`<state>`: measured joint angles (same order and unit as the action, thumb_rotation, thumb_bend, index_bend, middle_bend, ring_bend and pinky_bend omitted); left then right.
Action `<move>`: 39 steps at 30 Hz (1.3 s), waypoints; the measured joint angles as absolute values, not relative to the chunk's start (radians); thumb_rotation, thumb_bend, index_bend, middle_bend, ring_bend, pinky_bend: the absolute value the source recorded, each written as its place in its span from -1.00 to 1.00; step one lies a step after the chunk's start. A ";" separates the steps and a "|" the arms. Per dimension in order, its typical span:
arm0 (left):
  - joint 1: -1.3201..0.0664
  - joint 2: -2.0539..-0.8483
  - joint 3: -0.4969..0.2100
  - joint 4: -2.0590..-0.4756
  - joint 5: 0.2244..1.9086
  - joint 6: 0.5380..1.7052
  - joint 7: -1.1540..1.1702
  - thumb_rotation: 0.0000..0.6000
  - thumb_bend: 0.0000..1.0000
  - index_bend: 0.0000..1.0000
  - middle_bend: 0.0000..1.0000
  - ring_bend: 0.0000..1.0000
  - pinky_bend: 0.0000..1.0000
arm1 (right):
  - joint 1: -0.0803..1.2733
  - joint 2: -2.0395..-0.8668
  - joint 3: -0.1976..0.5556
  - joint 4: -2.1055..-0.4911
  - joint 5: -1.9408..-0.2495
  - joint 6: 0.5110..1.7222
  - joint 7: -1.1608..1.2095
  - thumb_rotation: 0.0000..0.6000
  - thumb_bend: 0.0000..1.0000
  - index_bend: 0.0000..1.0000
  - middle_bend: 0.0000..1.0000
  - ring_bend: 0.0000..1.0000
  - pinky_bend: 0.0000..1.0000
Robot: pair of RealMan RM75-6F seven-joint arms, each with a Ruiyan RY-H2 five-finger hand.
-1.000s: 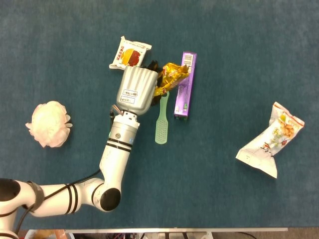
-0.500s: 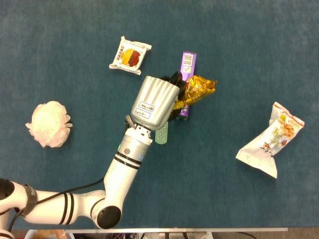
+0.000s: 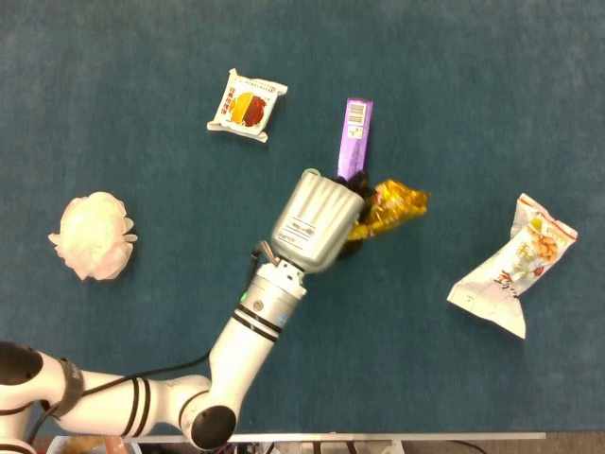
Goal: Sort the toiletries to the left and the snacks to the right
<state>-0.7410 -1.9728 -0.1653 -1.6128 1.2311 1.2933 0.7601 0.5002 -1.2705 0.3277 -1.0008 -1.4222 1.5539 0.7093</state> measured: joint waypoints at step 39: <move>-0.715 -1.999 -0.138 -1.587 1.223 1.183 0.759 1.00 -0.79 -0.17 -0.27 -0.27 0.14 | 0.488 -1.284 0.338 -0.975 -1.421 1.535 0.722 1.00 -1.00 -0.79 -0.59 -0.76 -0.41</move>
<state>-0.7155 -1.9994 -0.1379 -1.5874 1.2227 1.1831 0.7590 0.4876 -1.2840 0.3375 -0.9754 -1.4211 1.5348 0.7219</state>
